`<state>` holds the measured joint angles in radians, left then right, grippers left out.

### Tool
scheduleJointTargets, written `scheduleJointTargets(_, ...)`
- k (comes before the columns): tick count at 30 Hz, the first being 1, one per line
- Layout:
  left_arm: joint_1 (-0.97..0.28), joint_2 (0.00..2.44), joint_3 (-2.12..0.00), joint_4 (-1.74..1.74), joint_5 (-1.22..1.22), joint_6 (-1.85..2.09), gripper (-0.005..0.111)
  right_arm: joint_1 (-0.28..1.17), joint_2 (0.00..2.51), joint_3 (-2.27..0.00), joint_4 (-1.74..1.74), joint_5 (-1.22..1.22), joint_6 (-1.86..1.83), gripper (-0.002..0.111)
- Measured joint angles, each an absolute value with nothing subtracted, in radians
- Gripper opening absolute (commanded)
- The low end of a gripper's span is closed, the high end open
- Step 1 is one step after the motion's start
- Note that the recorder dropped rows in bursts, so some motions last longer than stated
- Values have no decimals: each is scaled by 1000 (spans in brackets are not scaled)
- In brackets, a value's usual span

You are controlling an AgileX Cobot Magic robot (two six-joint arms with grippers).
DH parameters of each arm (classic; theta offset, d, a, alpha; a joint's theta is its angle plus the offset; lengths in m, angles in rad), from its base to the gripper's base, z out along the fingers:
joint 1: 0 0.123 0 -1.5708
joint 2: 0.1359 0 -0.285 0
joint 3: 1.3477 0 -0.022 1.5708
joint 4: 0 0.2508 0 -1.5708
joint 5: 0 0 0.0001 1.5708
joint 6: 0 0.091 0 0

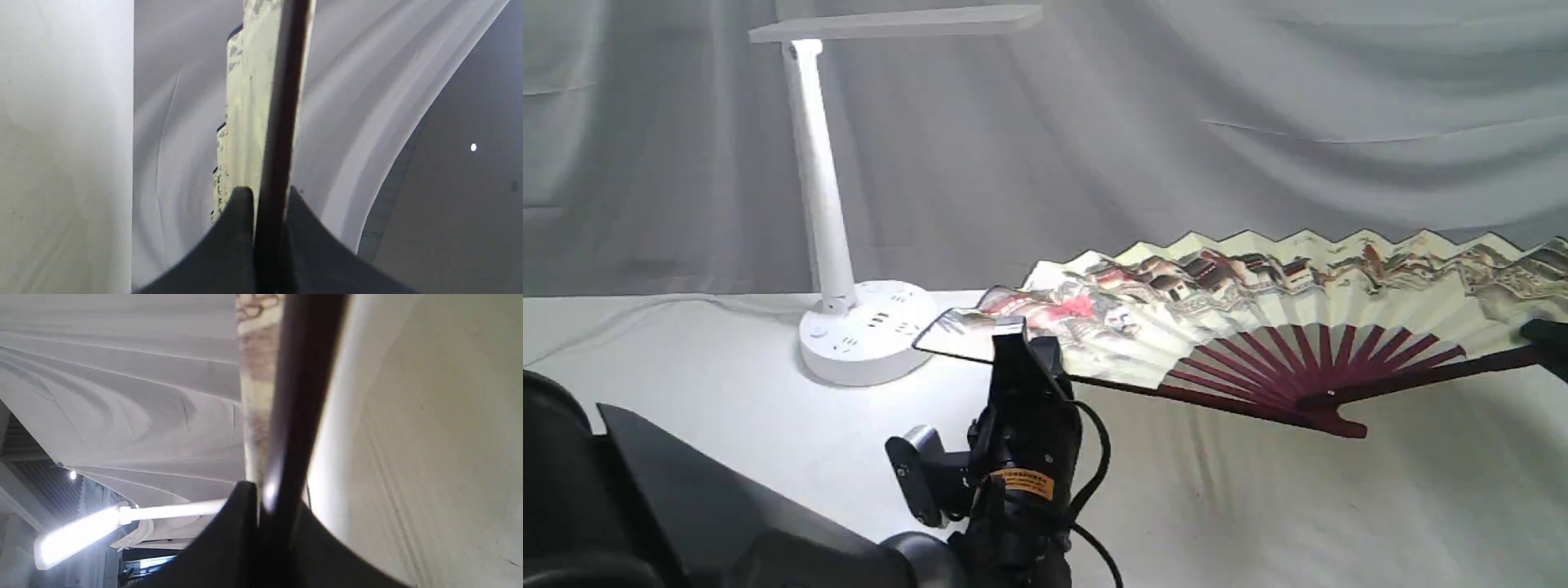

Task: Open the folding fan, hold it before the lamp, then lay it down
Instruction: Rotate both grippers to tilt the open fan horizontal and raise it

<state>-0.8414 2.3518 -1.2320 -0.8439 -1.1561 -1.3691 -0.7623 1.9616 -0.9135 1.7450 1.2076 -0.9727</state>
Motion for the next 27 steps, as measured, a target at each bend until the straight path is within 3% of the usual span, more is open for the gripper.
scheduleJointTargets(27, -847, 2252, -1167, -924, -1145, -1272, 1, -731, 1962, -911, 1746, 1242, -902, 0)
